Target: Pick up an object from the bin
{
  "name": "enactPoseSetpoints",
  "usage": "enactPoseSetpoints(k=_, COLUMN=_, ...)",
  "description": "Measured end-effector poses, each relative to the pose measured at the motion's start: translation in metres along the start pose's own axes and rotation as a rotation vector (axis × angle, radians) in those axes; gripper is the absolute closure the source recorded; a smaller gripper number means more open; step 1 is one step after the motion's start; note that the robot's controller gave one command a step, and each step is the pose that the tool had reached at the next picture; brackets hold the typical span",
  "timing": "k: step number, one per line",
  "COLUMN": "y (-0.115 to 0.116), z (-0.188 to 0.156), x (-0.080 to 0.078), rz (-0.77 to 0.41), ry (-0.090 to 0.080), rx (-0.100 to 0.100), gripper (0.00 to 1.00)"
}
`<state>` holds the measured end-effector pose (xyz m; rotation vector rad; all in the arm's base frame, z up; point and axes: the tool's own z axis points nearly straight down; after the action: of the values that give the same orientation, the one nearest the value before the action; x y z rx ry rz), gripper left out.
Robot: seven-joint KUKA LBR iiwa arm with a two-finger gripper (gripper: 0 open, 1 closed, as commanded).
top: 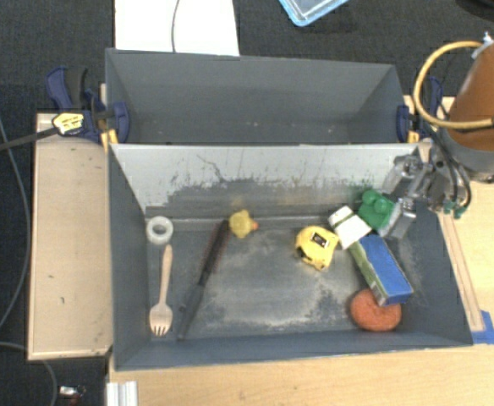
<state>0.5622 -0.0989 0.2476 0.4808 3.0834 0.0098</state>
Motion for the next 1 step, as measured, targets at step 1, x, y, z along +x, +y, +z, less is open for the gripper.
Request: enactPoseSetpoints(k=1, y=0.0033, z=-0.0045, x=0.0047, rz=-0.004, ry=0.0, rx=0.0, gripper=0.0)
